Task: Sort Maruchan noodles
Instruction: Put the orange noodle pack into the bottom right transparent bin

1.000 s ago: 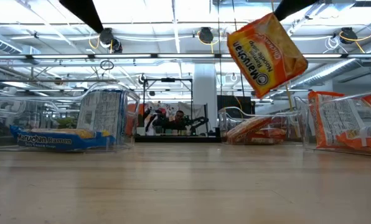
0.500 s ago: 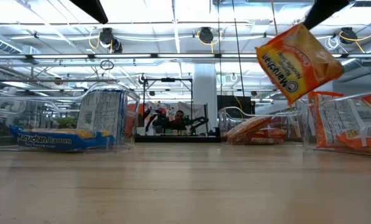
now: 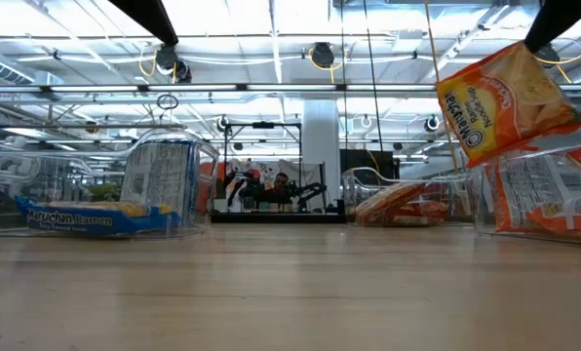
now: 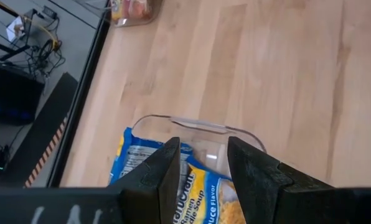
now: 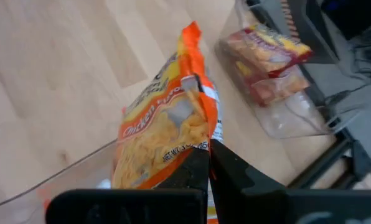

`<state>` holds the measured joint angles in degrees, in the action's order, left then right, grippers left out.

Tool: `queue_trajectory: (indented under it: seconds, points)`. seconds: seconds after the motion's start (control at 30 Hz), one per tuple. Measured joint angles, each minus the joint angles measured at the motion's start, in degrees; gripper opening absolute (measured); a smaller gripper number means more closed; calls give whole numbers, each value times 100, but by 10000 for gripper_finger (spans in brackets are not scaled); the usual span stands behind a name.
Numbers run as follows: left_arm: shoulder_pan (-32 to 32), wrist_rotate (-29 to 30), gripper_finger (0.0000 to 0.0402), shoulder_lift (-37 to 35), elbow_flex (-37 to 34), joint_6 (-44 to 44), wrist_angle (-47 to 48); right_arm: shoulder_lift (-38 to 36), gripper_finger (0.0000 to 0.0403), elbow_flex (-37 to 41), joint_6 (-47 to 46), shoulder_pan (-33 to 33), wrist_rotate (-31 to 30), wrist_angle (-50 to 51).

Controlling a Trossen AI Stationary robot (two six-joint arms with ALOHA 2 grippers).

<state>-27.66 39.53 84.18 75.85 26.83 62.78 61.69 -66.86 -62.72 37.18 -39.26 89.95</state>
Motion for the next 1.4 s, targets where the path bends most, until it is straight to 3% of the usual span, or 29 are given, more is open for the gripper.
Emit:
queue_trajectory:
  seconds: [0.4, 0.6, 0.87, 1.2, 1.4]
  points:
    - [294, 4, 141, 0, 0, -258, -10, -32, 0, 7, -114, 156, 252, 5]
    - [412, 2, 141, 0, -2, -353, -267, -418, 0, 7, 264, 65, -128, 7]
    - [525, -48, 141, 0, 0, -1173, -1055, -897, 0, 24, 715, 67, 396, 7]
    - [588, -60, 141, 0, 0, -1439, -1344, -1001, 1, 1285, -79, 67, 1367, 10]
    - [590, -72, 141, 0, -2, -1484, -1528, -1066, 39, 1501, -426, 70, 1222, -7]
